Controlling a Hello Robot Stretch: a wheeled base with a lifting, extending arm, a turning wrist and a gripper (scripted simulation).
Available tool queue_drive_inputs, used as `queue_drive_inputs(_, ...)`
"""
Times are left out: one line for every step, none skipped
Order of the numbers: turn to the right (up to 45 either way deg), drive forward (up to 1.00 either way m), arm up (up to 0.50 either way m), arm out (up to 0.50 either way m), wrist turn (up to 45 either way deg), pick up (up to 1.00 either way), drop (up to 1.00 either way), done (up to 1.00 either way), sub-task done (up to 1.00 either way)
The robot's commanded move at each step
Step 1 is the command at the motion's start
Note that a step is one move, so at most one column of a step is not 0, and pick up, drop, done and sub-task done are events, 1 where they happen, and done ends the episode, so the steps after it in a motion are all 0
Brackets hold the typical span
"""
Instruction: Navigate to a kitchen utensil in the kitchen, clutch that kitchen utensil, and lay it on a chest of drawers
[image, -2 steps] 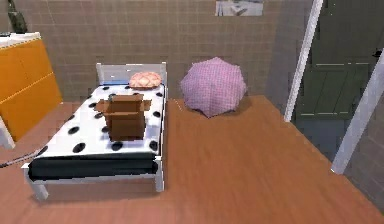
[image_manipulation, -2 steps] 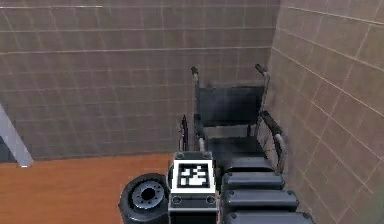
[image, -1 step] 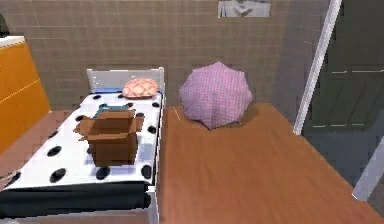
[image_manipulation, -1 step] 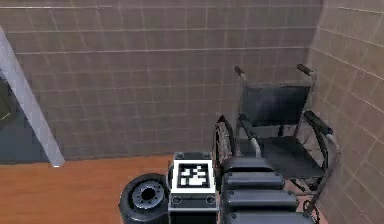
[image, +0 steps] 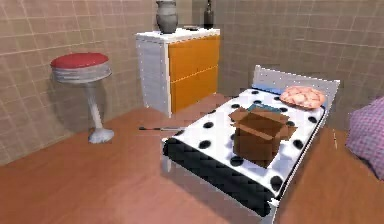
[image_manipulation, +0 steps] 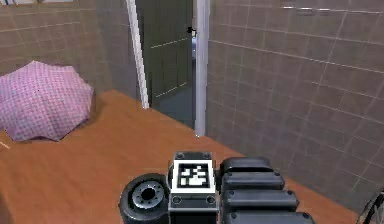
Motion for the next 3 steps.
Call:
queue_drive_inputs(-30.0,0.0,0.0,0.0,0.0,0.0,0.0,0.0,0.0)
queue_drive_inputs(0.0,1.0,0.0,0.0,0.0,0.0,0.0,0.0,0.0)
queue_drive_inputs(0.0,0.65,0.0,0.0,0.0,0.0,0.0,0.0,0.0)
